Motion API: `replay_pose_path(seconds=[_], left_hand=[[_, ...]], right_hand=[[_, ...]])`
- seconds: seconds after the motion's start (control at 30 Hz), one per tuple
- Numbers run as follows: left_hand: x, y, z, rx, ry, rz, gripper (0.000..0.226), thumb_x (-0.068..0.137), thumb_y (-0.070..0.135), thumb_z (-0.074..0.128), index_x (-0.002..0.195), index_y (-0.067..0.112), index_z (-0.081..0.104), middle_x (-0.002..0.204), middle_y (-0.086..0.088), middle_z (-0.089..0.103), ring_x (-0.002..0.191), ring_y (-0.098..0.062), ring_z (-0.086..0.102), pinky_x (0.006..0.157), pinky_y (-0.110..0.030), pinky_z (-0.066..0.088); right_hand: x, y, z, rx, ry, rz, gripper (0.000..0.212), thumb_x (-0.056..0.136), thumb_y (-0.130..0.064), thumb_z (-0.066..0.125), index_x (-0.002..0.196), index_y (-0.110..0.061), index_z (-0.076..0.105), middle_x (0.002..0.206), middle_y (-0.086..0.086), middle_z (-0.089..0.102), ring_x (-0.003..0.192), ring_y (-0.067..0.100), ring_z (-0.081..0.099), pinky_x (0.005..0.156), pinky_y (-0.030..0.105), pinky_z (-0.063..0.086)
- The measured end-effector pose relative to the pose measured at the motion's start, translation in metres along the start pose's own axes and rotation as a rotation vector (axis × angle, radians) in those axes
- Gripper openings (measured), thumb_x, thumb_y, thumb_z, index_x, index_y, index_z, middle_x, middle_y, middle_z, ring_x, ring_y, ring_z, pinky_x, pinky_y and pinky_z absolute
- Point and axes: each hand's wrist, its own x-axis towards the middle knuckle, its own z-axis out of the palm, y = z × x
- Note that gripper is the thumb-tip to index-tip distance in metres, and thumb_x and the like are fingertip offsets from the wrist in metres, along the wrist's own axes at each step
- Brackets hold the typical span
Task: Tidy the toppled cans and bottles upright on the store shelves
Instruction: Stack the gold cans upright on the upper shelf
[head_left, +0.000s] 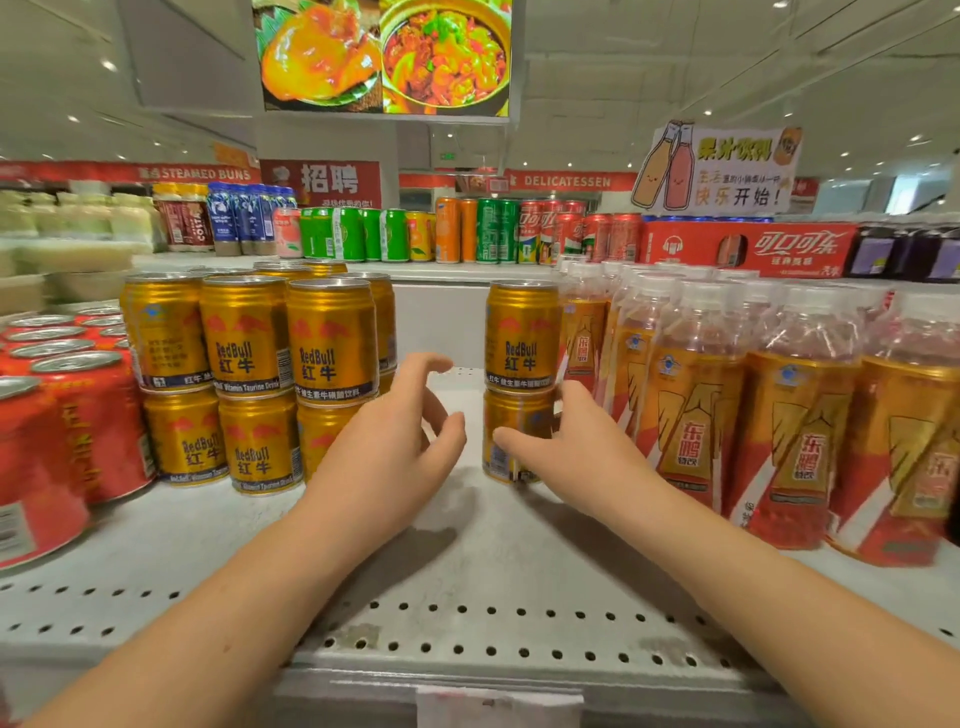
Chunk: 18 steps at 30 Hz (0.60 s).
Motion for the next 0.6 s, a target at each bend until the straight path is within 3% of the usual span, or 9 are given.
replay_pose_path(seconds=[0.1, 0.2, 0.3, 0.37, 0.5, 0.6], left_hand=[[0.001, 0.006, -0.014, 0.022, 0.096, 0.051, 0.058, 0.098, 0.036, 0.058, 0.149, 0.036, 0.029, 0.112, 0.019, 0.060, 0.075, -0.002, 0.063, 0.062, -0.028, 0.057], [0.011, 0.021, -0.027, 0.049, 0.167, 0.140, 0.066, 0.098, 0.041, 0.059, 0.154, 0.038, 0.025, 0.133, 0.010, 0.052, 0.088, 0.007, 0.060, 0.072, -0.020, 0.056], [0.025, 0.037, -0.034, 0.114, 0.178, 0.209, 0.062, 0.099, 0.047, 0.056, 0.155, 0.036, 0.031, 0.150, 0.007, 0.042, 0.084, 0.005, 0.063, 0.074, -0.018, 0.057], [0.031, 0.043, -0.038, 0.175, 0.157, 0.230, 0.053, 0.099, 0.049, 0.055, 0.148, 0.032, 0.042, 0.148, 0.008, 0.043, 0.078, 0.001, 0.063, 0.077, -0.021, 0.058], [0.034, 0.043, -0.044, 0.229, 0.124, 0.232, 0.042, 0.099, 0.046, 0.055, 0.137, 0.029, 0.052, 0.135, 0.012, 0.052, 0.074, 0.001, 0.060, 0.074, -0.019, 0.055], [0.037, 0.042, -0.051, 0.223, 0.124, 0.244, 0.035, 0.098, 0.046, 0.057, 0.128, 0.028, 0.056, 0.130, 0.013, 0.051, 0.079, 0.001, 0.061, 0.070, -0.013, 0.051]], right_hand=[[-0.003, 0.001, 0.002, 0.043, -0.054, -0.048, 0.057, 0.078, -0.057, 0.074, 0.120, -0.038, 0.041, 0.097, -0.025, 0.056, 0.089, 0.001, 0.061, 0.076, 0.032, 0.056], [-0.008, -0.001, 0.003, 0.093, -0.127, -0.078, 0.062, 0.077, -0.060, 0.074, 0.125, -0.041, 0.039, 0.092, -0.028, 0.055, 0.080, -0.007, 0.061, 0.061, 0.017, 0.049], [-0.013, 0.001, 0.003, 0.095, -0.172, -0.123, 0.065, 0.073, -0.064, 0.075, 0.124, -0.045, 0.039, 0.093, -0.028, 0.058, 0.077, -0.018, 0.060, 0.050, 0.008, 0.042], [-0.014, 0.002, 0.002, 0.093, -0.225, -0.135, 0.069, 0.071, -0.063, 0.076, 0.127, -0.045, 0.040, 0.098, -0.026, 0.060, 0.080, -0.017, 0.061, 0.051, 0.007, 0.044], [-0.010, 0.003, -0.002, 0.077, -0.264, -0.125, 0.067, 0.071, -0.054, 0.078, 0.129, -0.038, 0.050, 0.105, -0.020, 0.065, 0.089, -0.004, 0.064, 0.066, 0.020, 0.050], [-0.010, 0.001, 0.003, 0.095, -0.231, -0.126, 0.064, 0.067, -0.060, 0.080, 0.119, -0.040, 0.049, 0.098, -0.020, 0.066, 0.080, -0.008, 0.065, 0.063, 0.017, 0.047]])
